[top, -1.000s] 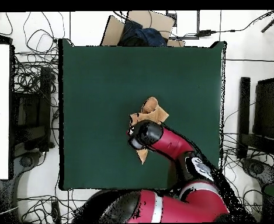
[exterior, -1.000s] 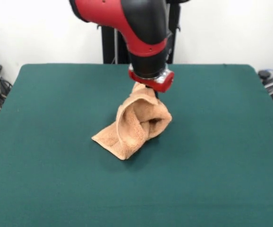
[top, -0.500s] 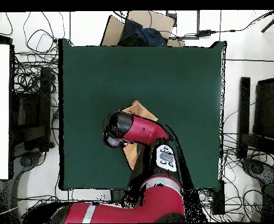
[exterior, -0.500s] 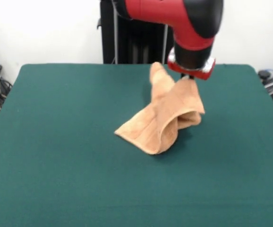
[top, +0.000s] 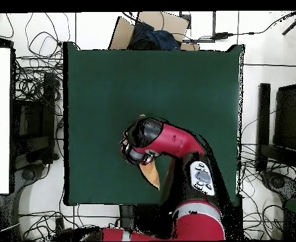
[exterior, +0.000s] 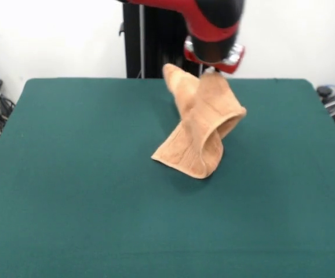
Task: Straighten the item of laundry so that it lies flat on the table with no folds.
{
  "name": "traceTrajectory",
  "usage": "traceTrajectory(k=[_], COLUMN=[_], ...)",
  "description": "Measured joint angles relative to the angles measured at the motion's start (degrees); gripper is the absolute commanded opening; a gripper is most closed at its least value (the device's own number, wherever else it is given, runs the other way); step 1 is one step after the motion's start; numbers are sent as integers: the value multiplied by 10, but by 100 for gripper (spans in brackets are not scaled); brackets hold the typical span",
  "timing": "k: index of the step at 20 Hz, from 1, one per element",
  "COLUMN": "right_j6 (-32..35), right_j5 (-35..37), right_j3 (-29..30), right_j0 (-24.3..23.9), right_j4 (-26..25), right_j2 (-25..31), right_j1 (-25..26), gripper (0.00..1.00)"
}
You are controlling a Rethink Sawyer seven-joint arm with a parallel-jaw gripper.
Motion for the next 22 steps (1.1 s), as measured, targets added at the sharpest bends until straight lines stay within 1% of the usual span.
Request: traceTrajectory(k=[3,11,19,22], right_j6=[0,0,0,0], right_j5=[-1,-1,-2,-15], right_j3=[0,0,0,0], right_j0=[-35,-89,-106,-108], right_j4=[-9,-10,-22,-28], right_j2=[0,0,0,1], right_j1=[-4,3,10,15], gripper=[0,0,0,0])
